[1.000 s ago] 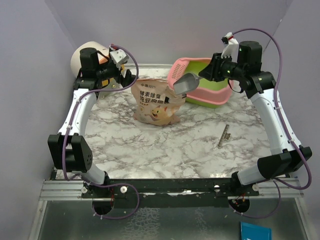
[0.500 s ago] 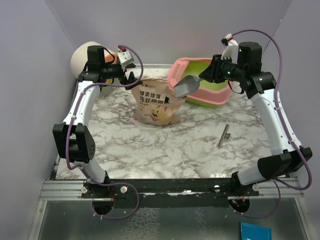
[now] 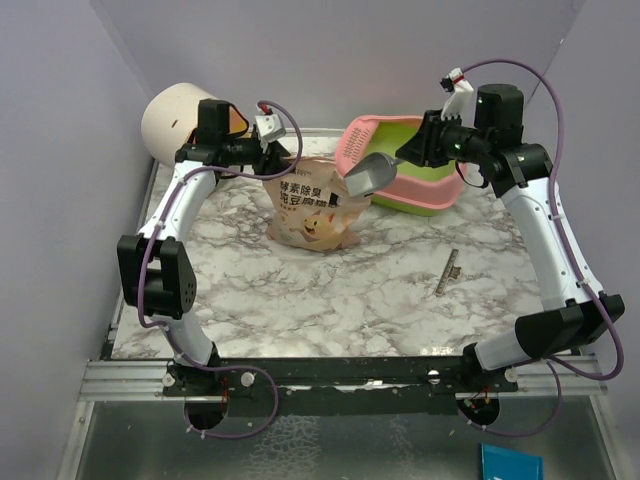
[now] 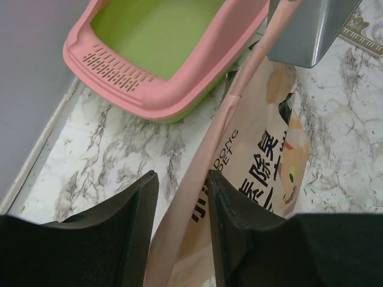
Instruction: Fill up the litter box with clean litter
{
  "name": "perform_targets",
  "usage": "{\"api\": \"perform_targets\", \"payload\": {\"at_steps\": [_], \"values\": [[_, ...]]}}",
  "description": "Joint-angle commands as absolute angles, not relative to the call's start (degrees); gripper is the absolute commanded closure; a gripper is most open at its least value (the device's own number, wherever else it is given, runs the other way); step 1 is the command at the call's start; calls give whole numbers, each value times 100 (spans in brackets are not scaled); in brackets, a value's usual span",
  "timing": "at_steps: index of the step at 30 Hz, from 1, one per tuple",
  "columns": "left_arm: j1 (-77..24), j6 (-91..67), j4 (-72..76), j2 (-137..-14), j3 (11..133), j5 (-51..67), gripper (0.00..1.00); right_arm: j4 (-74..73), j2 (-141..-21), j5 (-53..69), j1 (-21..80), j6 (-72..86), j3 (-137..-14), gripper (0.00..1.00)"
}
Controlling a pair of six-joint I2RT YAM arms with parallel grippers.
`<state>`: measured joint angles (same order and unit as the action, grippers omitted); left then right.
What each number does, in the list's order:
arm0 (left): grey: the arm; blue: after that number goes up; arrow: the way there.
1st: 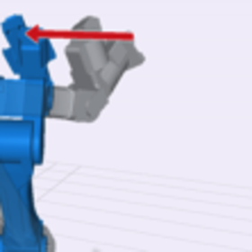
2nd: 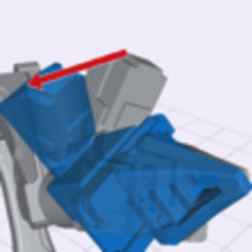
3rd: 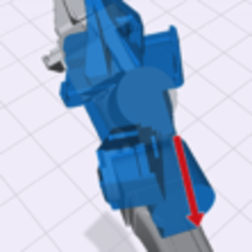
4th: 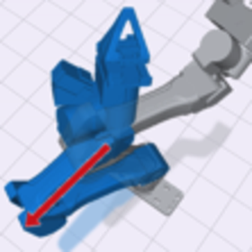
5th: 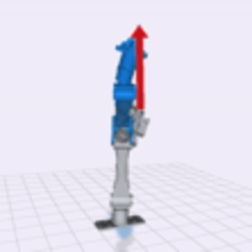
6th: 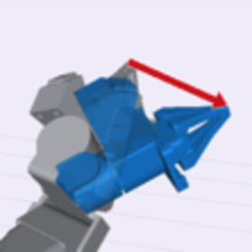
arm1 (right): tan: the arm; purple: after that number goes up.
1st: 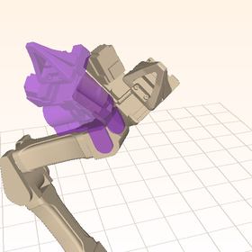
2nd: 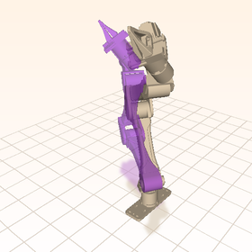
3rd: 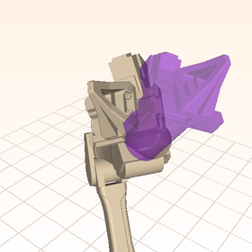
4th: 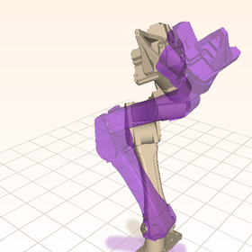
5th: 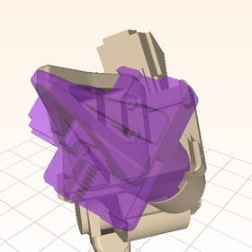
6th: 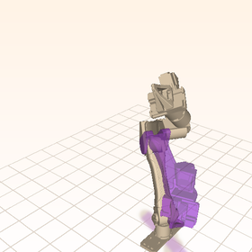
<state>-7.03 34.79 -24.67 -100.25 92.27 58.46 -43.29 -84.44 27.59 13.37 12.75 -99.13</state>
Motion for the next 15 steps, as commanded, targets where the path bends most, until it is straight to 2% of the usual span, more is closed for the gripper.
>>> {"api": "perform_targets", "payload": {"at_steps": [1, 8, 15], "values": [[-755, 3615, -2425, -9875, 9085, 5880, 64, -4328, -8502, 3150, 1310, 1158, -10037, 99], [-811, 3228, -1680, -9233, 8401, 5708, 98, -4056, -8567, 3172, 1316, 995, -9871, 99], [-888, 2720, -569, -8563, 7457, 5658, 100, -3797, -8509, 3076, 1488, 838, -9709, 99]]}}
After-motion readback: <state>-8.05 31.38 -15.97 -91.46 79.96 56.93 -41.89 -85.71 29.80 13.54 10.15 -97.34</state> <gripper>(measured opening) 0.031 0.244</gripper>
